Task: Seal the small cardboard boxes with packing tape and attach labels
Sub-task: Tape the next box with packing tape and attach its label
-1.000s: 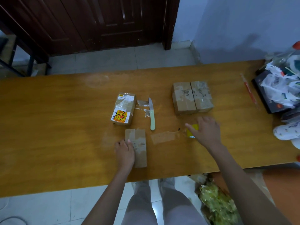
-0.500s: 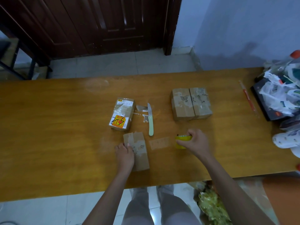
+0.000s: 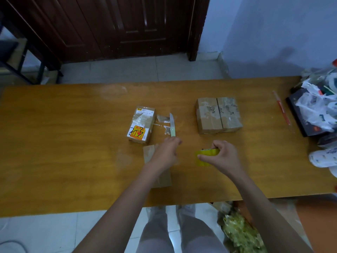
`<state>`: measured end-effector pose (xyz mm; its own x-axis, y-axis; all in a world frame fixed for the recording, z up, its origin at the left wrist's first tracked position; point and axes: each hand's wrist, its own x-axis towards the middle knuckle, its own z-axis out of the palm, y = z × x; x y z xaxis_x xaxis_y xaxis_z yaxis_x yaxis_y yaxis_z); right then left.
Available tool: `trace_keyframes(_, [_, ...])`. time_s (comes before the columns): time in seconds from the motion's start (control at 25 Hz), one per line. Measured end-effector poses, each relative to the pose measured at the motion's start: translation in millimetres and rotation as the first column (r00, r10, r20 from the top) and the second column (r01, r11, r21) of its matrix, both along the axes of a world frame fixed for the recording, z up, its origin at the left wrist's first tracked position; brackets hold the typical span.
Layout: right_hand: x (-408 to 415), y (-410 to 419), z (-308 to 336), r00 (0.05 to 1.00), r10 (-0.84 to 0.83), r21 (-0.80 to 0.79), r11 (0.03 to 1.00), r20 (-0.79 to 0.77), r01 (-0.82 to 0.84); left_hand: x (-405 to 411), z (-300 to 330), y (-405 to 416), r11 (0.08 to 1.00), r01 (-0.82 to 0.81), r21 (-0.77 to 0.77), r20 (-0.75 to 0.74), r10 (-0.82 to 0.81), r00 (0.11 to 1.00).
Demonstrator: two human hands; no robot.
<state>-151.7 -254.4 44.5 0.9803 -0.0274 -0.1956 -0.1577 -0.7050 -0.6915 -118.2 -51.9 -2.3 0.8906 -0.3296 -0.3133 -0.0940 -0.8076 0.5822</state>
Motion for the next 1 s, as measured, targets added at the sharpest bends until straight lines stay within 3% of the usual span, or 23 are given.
trace_keyframes(0.16, [-2.7,5.7,9.7,0.999,-0.005,-0.024,1.0,0.046,0.006,9.3,-17.2,-13.8,0.918,0.249,0.309,-0.077,-0.237,0.968])
trace_keyframes(0.32, [-6.6,9.4,21.2,0.997,0.005,-0.066,0.998,0.083,0.0,14.7,-22.9,-18.9,0.861,0.269,0.432,-0.05,-0.275,0.96])
trace_keyframes(0.44, [-1.5,-9.4,41.3,0.988,-0.084,-0.006,0.996,0.133,0.085,18.1,-13.2,-27.0,0.955,0.202,0.219,0.112,-0.23,0.967])
trace_keyframes(0.56, [14.6,-40.3,69.8,0.985,-0.118,0.082,0.991,0.125,0.108,25.6,12.9,-30.0,0.974,0.22,0.046,0.184,-0.225,0.957])
trace_keyframes(0.68, [24.9,-53.9,85.2,0.987,-0.094,0.072,0.994,0.127,0.085,27.3,36.3,-4.3,0.984,0.061,-0.17,-0.048,-0.07,0.996])
trace_keyframes(0.76, [26.2,-51.7,81.9,0.994,-0.068,0.076,0.995,0.08,0.062,22.0,44.8,27.4,0.972,-0.019,-0.234,-0.205,-0.03,0.978])
trace_keyframes(1.0, [19.1,-14.0,31.4,0.992,0.049,0.232,0.972,-0.114,-0.022,-2.4,47.9,103.2,0.994,0.031,-0.102,-0.432,-0.072,0.899])
